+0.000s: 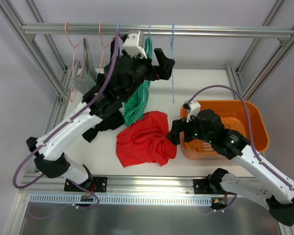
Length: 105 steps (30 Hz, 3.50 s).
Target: Remove the tank top from the hanger
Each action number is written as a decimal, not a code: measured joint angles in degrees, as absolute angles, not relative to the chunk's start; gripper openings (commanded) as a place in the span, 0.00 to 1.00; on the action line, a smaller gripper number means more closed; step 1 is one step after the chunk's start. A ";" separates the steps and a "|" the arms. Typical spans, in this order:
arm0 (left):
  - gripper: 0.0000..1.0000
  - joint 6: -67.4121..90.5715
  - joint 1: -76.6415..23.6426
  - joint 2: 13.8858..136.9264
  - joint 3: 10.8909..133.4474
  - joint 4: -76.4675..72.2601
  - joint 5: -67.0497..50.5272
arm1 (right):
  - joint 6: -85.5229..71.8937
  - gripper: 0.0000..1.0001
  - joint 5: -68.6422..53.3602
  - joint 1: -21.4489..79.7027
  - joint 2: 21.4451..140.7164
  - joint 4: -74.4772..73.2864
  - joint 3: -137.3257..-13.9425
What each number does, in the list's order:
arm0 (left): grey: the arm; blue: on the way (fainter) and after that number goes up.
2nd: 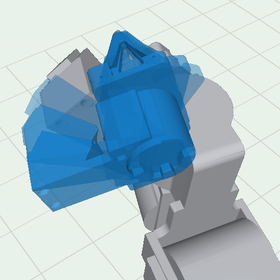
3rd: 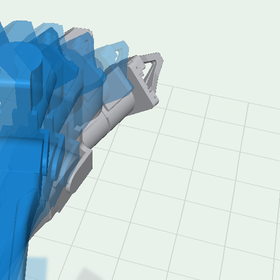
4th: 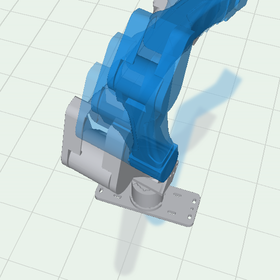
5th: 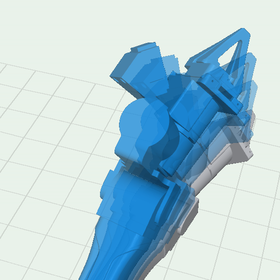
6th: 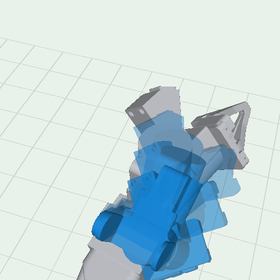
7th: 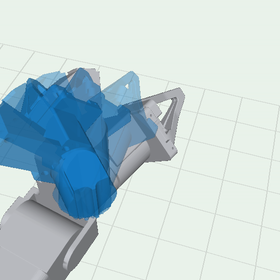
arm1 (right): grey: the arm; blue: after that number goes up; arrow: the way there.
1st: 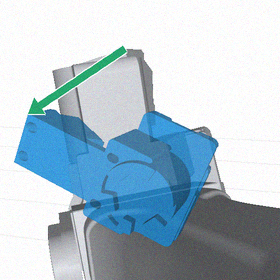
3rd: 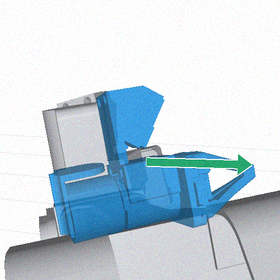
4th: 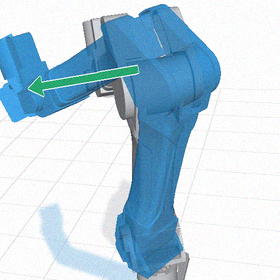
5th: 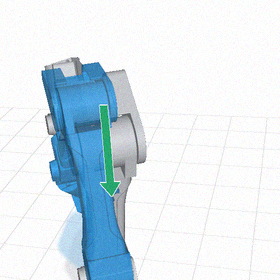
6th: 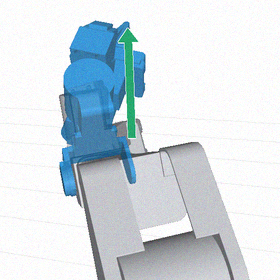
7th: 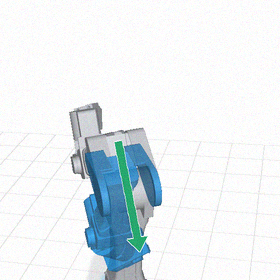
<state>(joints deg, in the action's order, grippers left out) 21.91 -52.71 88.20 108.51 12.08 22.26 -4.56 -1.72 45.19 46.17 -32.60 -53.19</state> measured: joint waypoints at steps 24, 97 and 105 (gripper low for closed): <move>0.99 14.68 -55.79 31.99 64.88 19.20 31.09 | 16.49 0.99 11.49 62.57 88.79 -3.68 -50.83; 0.99 20.43 -55.00 16.60 52.23 44.27 41.93 | 3.53 0.00 19.44 20.18 46.54 -48.27 -63.31; 0.99 24.16 -55.00 27.62 62.46 45.21 36.34 | -1.78 0.74 14.28 10.63 53.56 -43.11 -54.37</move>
<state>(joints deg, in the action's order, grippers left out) 24.16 -55.00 27.62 62.46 45.21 36.34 -1.78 14.28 10.63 53.56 -43.11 -54.37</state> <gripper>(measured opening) 0.986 0.493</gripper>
